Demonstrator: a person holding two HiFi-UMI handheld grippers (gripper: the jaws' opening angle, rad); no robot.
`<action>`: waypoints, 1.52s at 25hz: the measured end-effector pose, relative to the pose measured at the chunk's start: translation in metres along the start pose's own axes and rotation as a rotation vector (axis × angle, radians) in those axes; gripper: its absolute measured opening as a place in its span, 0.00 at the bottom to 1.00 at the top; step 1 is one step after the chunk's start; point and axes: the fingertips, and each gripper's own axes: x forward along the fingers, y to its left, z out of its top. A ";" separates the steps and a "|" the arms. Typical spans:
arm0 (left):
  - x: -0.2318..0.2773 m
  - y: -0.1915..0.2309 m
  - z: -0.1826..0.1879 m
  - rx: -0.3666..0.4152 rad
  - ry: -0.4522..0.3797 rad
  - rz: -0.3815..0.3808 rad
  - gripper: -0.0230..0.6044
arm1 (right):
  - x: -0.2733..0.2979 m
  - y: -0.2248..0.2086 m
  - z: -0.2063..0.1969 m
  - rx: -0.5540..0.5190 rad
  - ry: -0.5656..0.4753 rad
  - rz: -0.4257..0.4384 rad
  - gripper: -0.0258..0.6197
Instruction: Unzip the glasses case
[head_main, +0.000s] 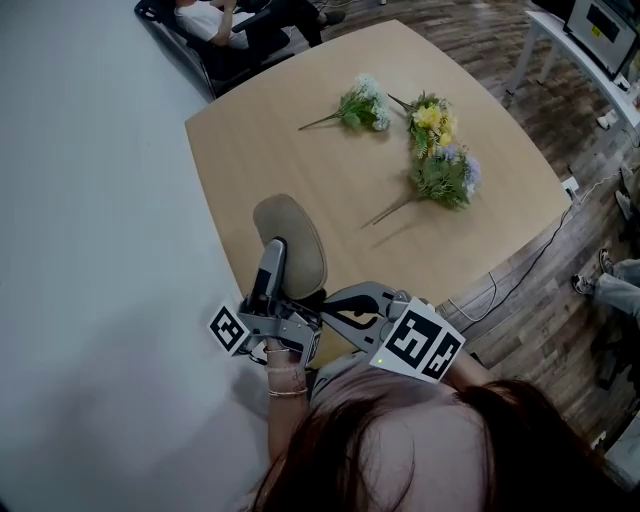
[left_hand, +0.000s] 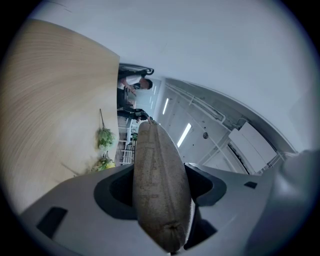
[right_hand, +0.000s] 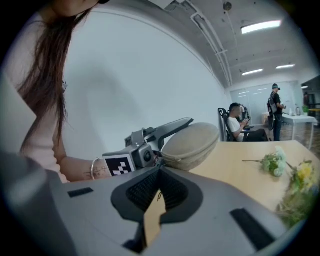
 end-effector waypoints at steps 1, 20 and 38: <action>-0.001 0.000 0.000 -0.001 0.000 -0.004 0.48 | 0.002 0.002 0.000 0.000 0.005 0.008 0.06; -0.009 0.014 -0.008 0.078 0.090 0.038 0.48 | 0.021 0.016 -0.017 -0.116 0.212 0.081 0.06; -0.023 0.046 -0.015 0.086 0.125 0.140 0.48 | 0.030 0.022 -0.047 -0.206 0.293 0.099 0.06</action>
